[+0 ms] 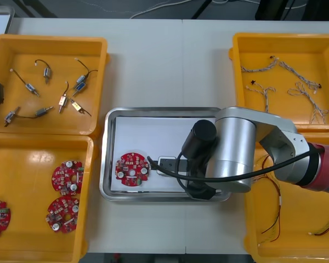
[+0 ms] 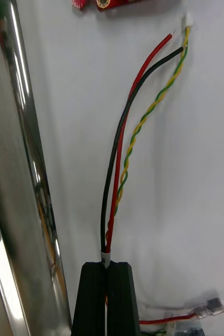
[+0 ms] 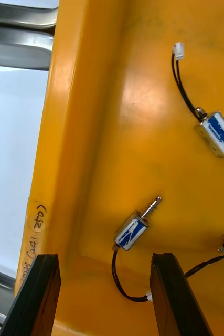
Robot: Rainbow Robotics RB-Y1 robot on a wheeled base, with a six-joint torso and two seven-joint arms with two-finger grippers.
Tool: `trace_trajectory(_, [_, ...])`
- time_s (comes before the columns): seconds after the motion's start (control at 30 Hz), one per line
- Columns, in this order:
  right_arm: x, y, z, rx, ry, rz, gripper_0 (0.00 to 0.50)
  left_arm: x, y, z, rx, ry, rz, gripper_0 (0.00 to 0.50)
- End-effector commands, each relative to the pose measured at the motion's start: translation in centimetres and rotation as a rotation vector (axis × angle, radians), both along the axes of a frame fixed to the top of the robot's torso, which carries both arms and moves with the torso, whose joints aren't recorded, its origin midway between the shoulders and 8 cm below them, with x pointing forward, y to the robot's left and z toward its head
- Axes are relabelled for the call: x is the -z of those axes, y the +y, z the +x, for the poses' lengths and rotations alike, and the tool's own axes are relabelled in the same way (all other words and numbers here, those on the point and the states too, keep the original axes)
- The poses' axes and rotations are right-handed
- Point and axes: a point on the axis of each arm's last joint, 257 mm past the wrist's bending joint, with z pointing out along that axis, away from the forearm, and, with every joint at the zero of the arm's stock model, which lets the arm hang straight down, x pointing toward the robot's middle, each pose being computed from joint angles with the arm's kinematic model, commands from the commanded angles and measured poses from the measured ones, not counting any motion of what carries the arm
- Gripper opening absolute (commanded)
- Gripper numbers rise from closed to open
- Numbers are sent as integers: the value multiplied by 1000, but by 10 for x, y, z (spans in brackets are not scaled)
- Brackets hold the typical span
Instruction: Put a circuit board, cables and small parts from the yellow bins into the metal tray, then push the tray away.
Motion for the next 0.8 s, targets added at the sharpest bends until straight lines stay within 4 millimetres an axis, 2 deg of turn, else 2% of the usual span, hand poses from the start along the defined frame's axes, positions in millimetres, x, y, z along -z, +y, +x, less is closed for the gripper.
trace_trajectory(0.03, [-4,20,3,-42,-23,10,8,-8,21,-4,22,14,54,500])
trace_trajectory(0.1, [-4,20,3,-44,-23,8,34,-2,21,-5,22,27,59,500])
trace_trajectory(0.13, [-4,20,3,-45,-24,9,81,1,21,-6,24,36,59,500])
trace_trajectory(0.17, [-3,19,3,-46,-23,5,182,4,20,-7,27,44,62,500])
trace_trajectory(0.2, [-4,18,4,-46,-24,5,322,7,19,-7,31,52,66,500])
trace_trajectory(0.23, [-4,17,3,-47,-21,2,414,9,17,-7,36,57,65,500])
trace_trajectory(0.3, [-4,16,3,-46,-18,2,496,13,12,-8,44,65,60,500])
trace_trajectory(0.5, [-12,18,4,-48,-22,21,500,22,0,-7,62,81,44,500])
trace_trajectory(0.7, [-40,18,5,-31,-18,53,500,35,-15,-6,94,108,46,500])
trace_trajectory(0.73, [-40,18,5,-31,-18,53,500,35,-15,-6,94,108,46,500])
trace_trajectory(0.8, [-56,12,4,-22,-17,48,500,40,-22,-6,108,117,46,500])
